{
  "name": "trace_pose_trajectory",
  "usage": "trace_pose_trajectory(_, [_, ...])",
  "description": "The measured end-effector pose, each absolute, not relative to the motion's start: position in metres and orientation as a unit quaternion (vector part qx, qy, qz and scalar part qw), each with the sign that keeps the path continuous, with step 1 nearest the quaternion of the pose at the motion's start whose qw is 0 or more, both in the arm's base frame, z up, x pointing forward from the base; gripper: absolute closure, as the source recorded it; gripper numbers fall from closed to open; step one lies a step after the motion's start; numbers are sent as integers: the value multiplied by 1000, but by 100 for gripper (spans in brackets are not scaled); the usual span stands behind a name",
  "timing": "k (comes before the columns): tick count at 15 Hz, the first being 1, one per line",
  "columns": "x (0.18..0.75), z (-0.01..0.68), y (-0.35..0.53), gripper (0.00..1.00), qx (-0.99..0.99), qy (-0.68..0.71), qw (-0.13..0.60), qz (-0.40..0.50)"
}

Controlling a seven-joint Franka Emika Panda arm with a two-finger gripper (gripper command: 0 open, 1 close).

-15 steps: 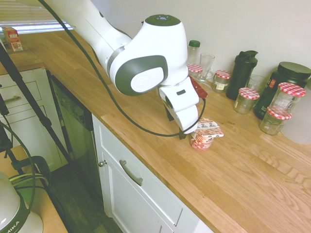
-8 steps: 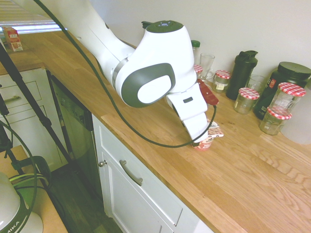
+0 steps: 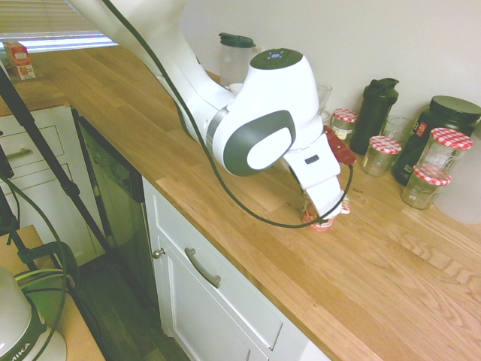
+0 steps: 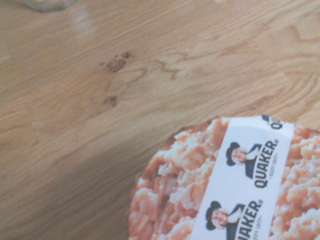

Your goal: Put the cereal into the container

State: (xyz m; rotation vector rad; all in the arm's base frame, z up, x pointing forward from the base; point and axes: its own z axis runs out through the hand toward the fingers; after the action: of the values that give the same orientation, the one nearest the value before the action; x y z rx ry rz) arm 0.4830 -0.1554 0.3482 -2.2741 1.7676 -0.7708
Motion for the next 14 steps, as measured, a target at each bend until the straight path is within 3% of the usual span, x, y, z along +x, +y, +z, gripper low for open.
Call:
trace_pose_trajectory(1, [485, 347, -157, 0, -762, 587, 79, -263])
trace_pose_trajectory(2, [485, 346, -159, 100, -762, 584, 78, -269])
trace_pose_trajectory(14, [485, 350, -157, 100, -756, 572, 71, -310])
